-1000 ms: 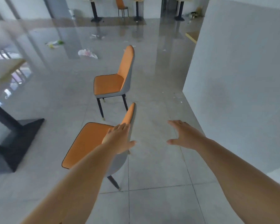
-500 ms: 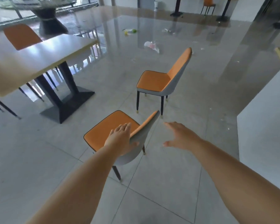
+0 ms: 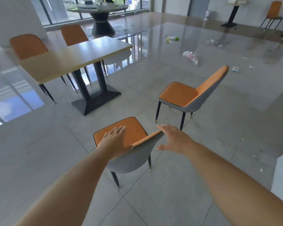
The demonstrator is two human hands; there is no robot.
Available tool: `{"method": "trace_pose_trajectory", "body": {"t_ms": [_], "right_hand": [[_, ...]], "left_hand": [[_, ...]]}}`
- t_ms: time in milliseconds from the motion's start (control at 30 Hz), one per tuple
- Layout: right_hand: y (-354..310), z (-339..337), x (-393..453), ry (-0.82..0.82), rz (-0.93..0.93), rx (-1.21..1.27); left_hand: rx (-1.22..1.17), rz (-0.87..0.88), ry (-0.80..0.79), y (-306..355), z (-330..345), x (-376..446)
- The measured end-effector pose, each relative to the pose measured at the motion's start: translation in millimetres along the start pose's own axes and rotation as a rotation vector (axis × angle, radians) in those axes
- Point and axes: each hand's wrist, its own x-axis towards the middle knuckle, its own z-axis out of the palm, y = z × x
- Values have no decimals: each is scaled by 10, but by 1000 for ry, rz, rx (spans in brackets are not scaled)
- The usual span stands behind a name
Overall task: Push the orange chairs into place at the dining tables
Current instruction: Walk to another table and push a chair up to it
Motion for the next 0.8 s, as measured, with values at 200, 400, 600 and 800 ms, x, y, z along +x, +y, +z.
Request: {"method": "trace_pose_trajectory", "body": {"t_ms": [200, 400, 600, 800], "right_hand": [[445, -150, 235, -88, -202, -40], [616, -50, 435, -160, -305, -106], [551, 165, 786, -164, -333, -186], [526, 452, 1010, -219, -325, -241]], "left_hand": [[-52, -188, 24, 334, 225, -139], [-90, -286, 30, 508, 412, -243], [-99, -334, 37, 229, 612, -34], [-62, -374, -67, -50, 921, 111]]}}
